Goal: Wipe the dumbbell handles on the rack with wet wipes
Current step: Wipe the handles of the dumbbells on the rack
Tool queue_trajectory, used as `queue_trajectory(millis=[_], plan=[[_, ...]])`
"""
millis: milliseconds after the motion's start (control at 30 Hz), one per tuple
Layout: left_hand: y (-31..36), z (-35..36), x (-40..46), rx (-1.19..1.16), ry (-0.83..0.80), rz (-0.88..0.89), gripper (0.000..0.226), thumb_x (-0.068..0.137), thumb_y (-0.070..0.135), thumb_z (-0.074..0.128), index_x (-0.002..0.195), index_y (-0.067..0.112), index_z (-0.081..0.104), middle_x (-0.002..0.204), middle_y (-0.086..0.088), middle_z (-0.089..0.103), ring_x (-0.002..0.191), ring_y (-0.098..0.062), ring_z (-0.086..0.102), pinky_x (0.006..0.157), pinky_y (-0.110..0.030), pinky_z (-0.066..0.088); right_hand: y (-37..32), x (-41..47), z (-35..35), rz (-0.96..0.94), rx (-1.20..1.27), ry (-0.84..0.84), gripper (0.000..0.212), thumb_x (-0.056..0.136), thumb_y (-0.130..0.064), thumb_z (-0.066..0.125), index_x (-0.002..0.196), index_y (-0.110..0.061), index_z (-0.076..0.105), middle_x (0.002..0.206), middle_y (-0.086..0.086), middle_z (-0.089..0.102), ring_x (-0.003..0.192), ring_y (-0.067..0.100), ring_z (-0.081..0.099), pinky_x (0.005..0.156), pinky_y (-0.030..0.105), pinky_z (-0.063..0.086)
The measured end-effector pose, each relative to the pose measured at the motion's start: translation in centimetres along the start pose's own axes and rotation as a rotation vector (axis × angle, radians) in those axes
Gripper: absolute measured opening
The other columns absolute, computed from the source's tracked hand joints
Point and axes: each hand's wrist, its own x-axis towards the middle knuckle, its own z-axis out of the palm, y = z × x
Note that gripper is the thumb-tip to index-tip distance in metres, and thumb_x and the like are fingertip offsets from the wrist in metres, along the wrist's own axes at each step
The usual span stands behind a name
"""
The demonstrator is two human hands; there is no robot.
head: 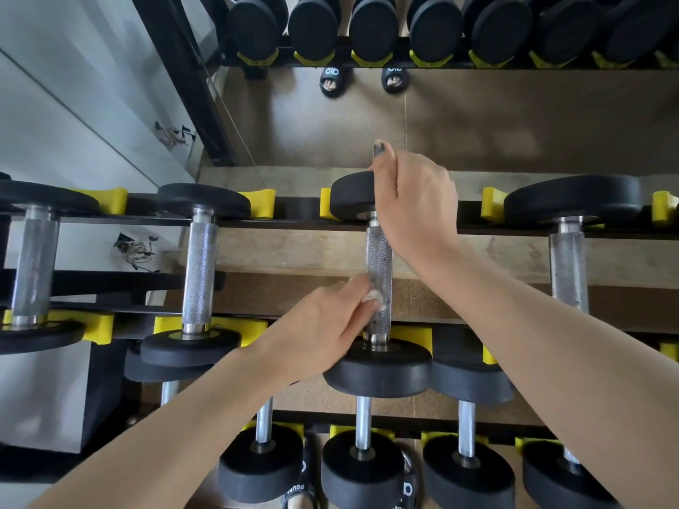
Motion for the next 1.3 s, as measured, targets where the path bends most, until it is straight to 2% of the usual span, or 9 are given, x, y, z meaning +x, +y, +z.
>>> queue_trajectory(millis=[67, 233, 433, 600, 800, 900, 1033, 1200, 1300], plan=[[-0.3, 0.0, 0.2, 0.014, 0.0, -0.013, 0.015, 0.107, 0.03, 0.044, 0.095, 0.032, 0.036, 0.078, 0.003, 0.059, 0.062, -0.012, 0.056, 0.056, -0.034, 0.044, -0.1, -0.1, 0.0, 0.0, -0.002, 0.021, 0.051, 0.106, -0.033, 0.031, 0.063, -0.012, 0.051, 0.054, -0.007, 0.039, 0.056, 0.018, 0.044, 0.054, 0.03, 0.025], [0.1, -0.6, 3.7, -0.078, 0.271, -0.062, 0.037, 0.107, 0.017, 0.046, 0.079, 0.036, 0.031, 0.064, 0.012, 0.047, 0.059, 0.001, 0.05, 0.053, -0.014, 0.032, -0.1, 0.0, 0.2, -0.013, -0.011, 0.058, 0.049, 0.105, -0.032, 0.033, 0.065, -0.011, 0.051, 0.058, -0.002, 0.045, 0.058, 0.02, 0.045, 0.056, 0.031, 0.026], [-0.4, 0.0, 0.3, 0.015, 0.013, 0.0, 0.015, 0.107, 0.03, 0.045, 0.094, 0.03, 0.038, 0.066, 0.012, 0.049, 0.054, -0.01, 0.051, 0.05, -0.023, 0.035, -0.2, -0.1, 0.1, -0.001, -0.008, 0.045, 0.049, 0.106, -0.031, 0.034, 0.06, -0.015, 0.042, 0.053, -0.011, 0.033, 0.054, 0.017, 0.039, 0.055, 0.03, 0.022], [-0.1, -1.2, 4.9, -0.065, 0.298, -0.121, 0.023, 0.107, 0.018, 0.046, 0.084, 0.016, 0.04, 0.063, 0.009, 0.048, 0.056, -0.004, 0.049, 0.05, -0.022, 0.028, -0.1, 0.0, -0.1, 0.018, -0.034, 0.018, 0.049, 0.107, -0.032, 0.033, 0.065, -0.012, 0.049, 0.057, -0.008, 0.038, 0.06, 0.02, 0.041, 0.057, 0.03, 0.013], [0.1, 0.4, -0.3, -0.05, -0.002, -0.04, 0.012, 0.106, 0.026, 0.049, 0.097, 0.032, 0.043, 0.069, 0.014, 0.053, 0.057, -0.004, 0.053, 0.052, -0.015, 0.035, -0.2, 0.1, -0.1, 0.013, -0.011, 0.032, 0.053, 0.107, -0.032, 0.032, 0.065, -0.01, 0.054, 0.054, -0.007, 0.041, 0.055, 0.018, 0.046, 0.05, 0.03, 0.024], [0.0, -0.2, 0.8, -0.02, 0.036, -0.043, 0.017, 0.106, 0.027, 0.049, 0.092, 0.032, 0.04, 0.066, 0.016, 0.049, 0.058, -0.004, 0.053, 0.053, -0.016, 0.034, -0.3, 0.0, 0.0, 0.008, -0.017, 0.044, 0.052, 0.107, -0.031, 0.032, 0.065, -0.011, 0.055, 0.053, -0.009, 0.04, 0.054, 0.015, 0.044, 0.047, 0.019, 0.022], [0.3, -1.1, 4.2, -0.092, 0.245, -0.104, 0.028, 0.106, 0.018, 0.047, 0.08, 0.028, 0.042, 0.062, 0.011, 0.047, 0.057, -0.004, 0.049, 0.052, -0.019, 0.028, -0.2, 0.0, 0.0, 0.012, -0.032, 0.029, 0.053, 0.108, -0.032, 0.031, 0.069, -0.009, 0.06, 0.059, -0.003, 0.049, 0.058, 0.017, 0.048, 0.053, 0.031, 0.023], [0.4, 0.0, 0.3, -0.027, 0.024, -0.04, 0.03, 0.106, 0.026, 0.051, 0.088, 0.043, 0.034, 0.066, 0.016, 0.051, 0.058, -0.006, 0.056, 0.052, -0.017, 0.037, -0.3, 0.2, -0.7, 0.08, 0.076, -0.074, 0.062, 0.108, -0.037, 0.028, 0.072, -0.004, 0.066, 0.061, 0.008, 0.061, 0.061, 0.024, 0.058, 0.057, 0.04, 0.045], [0.4, -0.5, 1.6, -0.027, 0.106, -0.067, 0.035, 0.106, 0.026, 0.05, 0.078, 0.038, 0.034, 0.062, 0.015, 0.047, 0.056, -0.003, 0.053, 0.051, -0.017, 0.034, -0.4, 0.8, -2.0, 0.15, 0.162, -0.216, 0.061, 0.108, -0.039, 0.026, 0.086, -0.014, 0.077, 0.077, 0.008, 0.072, 0.08, 0.024, 0.064, 0.077, 0.04, 0.05]])
